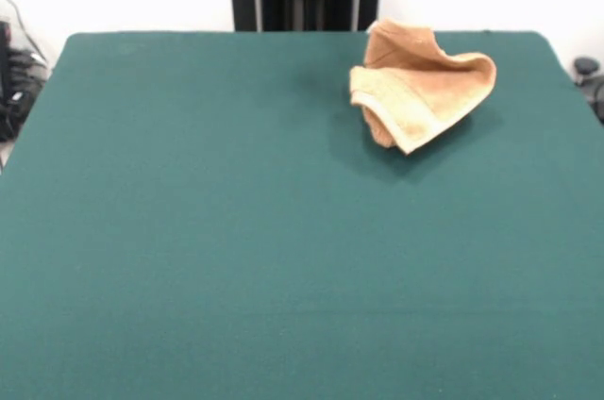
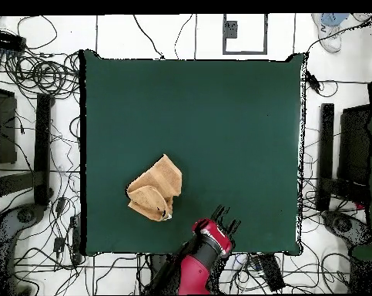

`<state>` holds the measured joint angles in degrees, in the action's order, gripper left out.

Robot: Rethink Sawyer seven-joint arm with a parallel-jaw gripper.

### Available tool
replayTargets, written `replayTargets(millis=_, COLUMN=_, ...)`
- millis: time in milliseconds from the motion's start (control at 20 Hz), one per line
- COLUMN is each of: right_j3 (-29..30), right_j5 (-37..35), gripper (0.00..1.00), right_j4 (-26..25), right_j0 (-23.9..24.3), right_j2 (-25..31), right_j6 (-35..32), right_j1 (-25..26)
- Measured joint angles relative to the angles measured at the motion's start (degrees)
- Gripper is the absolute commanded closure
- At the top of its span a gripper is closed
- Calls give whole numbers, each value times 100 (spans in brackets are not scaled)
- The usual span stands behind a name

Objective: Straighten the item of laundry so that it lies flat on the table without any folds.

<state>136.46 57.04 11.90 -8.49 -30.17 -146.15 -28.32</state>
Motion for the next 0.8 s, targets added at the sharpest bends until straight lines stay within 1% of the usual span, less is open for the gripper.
replayTargets(millis=50, right_j3=-13, right_j5=-90, gripper=0, right_j4=2, right_j0=-51, right_j2=-55, right_j6=0, right_j1=12)
replayTargets(millis=250, right_j3=-62, right_j5=-927, gripper=0, right_j4=-12, right_j0=-388, right_j2=-364, right_j6=0, right_j1=60)
replayTargets(millis=300, right_j3=-78, right_j5=-1505, gripper=0, right_j4=-95, right_j0=-546, right_j2=-535, right_j6=0, right_j1=91)
replayTargets(millis=450, right_j3=-90, right_j5=-1865, gripper=0, right_j4=-218, right_j0=-613, right_j2=-646, right_j6=0, right_j1=123)
replayTargets(millis=500, right_j3=-116, right_j5=-2041, gripper=0, right_j4=-403, right_j0=-617, right_j2=-716, right_j6=0, right_j1=171)
replayTargets(millis=600, right_j3=-149, right_j5=-2050, gripper=0, right_j4=-560, right_j0=-597, right_j2=-728, right_j6=0, right_j1=242)
replayTargets(millis=800, right_j3=-285, right_j5=-1832, gripper=0, right_j4=-968, right_j0=-468, right_j2=-699, right_j6=0, right_j1=516)
